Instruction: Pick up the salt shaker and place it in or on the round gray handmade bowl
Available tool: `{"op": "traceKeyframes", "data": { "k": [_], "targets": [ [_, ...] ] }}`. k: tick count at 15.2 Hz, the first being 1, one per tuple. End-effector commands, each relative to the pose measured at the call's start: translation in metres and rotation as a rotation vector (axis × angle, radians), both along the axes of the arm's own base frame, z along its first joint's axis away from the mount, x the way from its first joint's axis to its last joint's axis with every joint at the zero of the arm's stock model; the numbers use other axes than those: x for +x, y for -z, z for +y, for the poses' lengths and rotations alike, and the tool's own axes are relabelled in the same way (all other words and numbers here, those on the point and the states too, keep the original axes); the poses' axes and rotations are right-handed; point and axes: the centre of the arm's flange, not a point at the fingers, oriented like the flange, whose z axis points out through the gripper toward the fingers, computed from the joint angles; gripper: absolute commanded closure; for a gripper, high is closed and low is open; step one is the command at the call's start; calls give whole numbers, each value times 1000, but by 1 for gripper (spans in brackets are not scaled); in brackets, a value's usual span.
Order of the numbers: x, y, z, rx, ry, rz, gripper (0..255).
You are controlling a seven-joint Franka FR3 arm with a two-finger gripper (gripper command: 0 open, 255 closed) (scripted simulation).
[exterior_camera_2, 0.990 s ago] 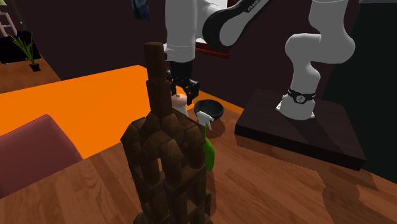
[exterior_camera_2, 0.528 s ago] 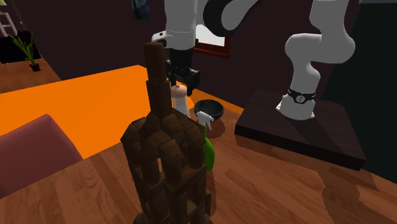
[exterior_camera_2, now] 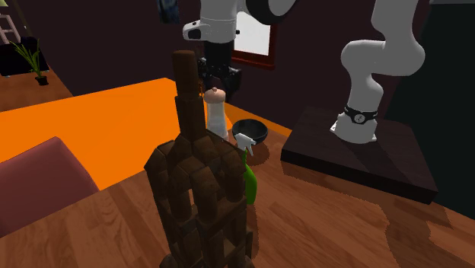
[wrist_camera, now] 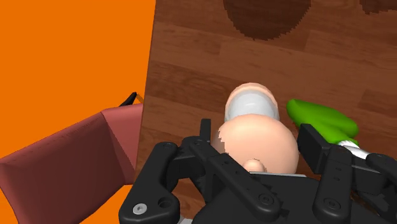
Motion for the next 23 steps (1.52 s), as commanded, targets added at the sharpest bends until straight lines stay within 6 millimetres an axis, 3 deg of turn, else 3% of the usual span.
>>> {"op": "traceKeyframes", "data": {
  "k": [1, 20, 23],
  "targets": [
    [-24, -8, 0, 0, 0, 0, 255],
    [-271, -70, 3, 0, 0, 0, 255],
    [-271, -54, 3, 0, 0, 0, 255]
  ]
}}
